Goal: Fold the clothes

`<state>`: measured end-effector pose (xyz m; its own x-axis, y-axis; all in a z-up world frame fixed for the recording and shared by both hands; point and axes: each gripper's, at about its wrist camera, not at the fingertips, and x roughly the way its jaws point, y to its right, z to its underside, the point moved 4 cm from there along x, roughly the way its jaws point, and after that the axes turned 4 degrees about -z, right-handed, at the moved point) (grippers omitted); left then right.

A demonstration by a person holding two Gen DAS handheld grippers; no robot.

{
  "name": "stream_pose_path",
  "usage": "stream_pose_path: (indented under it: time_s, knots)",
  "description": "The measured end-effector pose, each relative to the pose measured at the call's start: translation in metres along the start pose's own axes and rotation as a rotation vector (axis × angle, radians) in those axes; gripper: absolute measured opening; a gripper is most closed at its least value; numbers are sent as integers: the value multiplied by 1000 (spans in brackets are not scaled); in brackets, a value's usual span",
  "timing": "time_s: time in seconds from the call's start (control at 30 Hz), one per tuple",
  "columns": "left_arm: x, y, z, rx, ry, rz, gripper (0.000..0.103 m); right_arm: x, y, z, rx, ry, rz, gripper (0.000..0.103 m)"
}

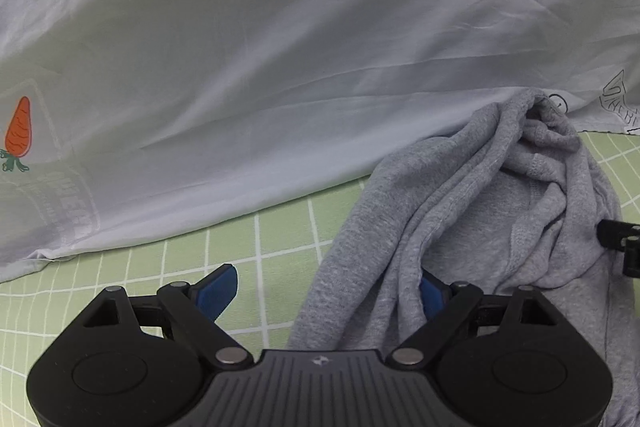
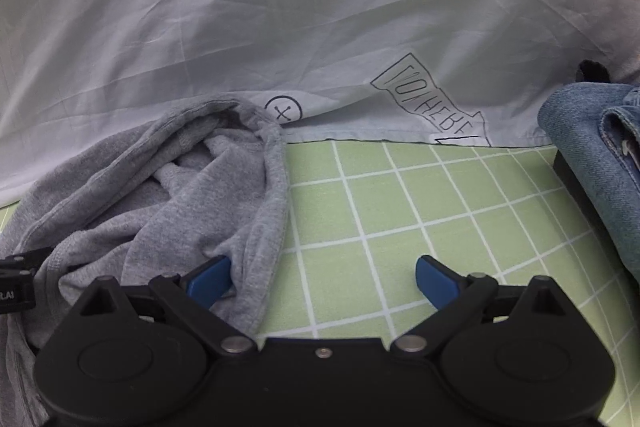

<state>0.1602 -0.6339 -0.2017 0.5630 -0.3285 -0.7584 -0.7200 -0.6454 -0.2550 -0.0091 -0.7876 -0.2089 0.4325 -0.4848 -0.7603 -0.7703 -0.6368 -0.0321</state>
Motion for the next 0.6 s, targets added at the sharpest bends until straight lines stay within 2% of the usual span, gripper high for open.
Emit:
stream_pose_path:
  time_s: [0.13,0.23,0.4,0.6]
  knots:
    - [-19,-25,4,-38,52,-99,90,-7,12,4,-33,11,54,100]
    - [-38,-46,3,-92,97,-144,90,-14,15,6,-64,25,89,99]
    - [-72,-72,15,-141,168,-240,90,-40,16,8,-106,104,174,99]
    - [-119,-95,39,-257,205,-239,90,-88,18,17,-175,215,283,101]
